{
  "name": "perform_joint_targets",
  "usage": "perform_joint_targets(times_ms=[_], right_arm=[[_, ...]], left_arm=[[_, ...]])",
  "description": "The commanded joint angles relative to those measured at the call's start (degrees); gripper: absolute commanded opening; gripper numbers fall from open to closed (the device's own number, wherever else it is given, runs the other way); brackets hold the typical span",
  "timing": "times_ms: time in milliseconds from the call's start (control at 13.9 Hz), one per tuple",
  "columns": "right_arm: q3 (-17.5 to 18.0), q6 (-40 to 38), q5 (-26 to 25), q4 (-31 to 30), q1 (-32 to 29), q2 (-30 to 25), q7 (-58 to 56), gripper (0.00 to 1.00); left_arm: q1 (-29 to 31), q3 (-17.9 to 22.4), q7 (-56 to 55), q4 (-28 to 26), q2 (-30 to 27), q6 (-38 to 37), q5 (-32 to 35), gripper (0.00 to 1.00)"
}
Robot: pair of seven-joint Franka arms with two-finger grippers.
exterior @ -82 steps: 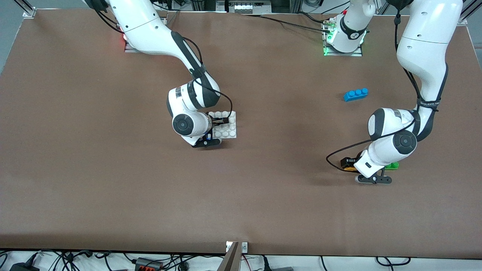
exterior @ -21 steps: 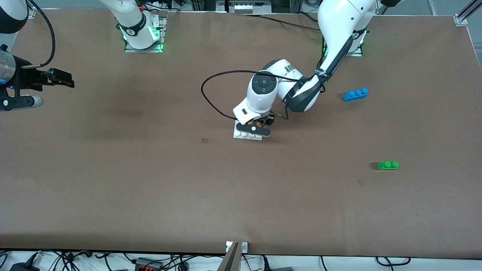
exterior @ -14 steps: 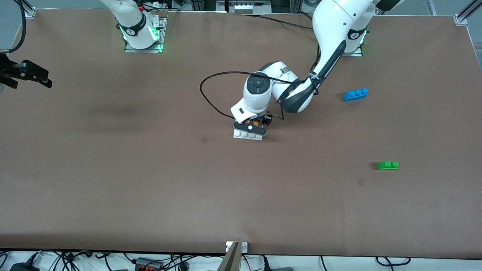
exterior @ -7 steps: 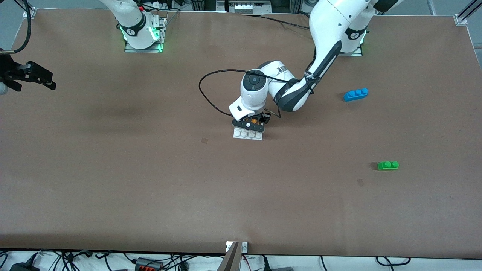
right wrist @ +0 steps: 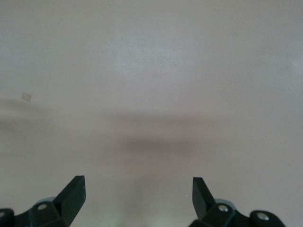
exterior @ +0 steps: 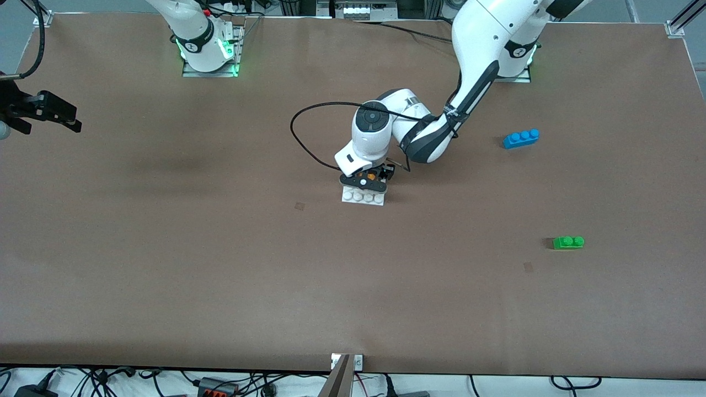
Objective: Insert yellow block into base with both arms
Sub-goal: 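Press the yellow block down onto the base studs with the left gripper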
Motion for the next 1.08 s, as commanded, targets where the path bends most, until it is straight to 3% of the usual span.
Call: perform_joint_targets(times_ms=[0,1004], right_arm=[[0.27,0.20,0.97,-0.79,-0.42,-0.69,0.87,1.00],[0.27,0.37,0.97,-0.79,-0.25,-0.69,0.87,1.00]], left_arm=[[-0.19,-0.47,-2.32,-0.05,0.28,0.67,1.64,0.48],[0.51,-0.47,-4.26,-0.04,1.42,1.20,1.73,0.48]])
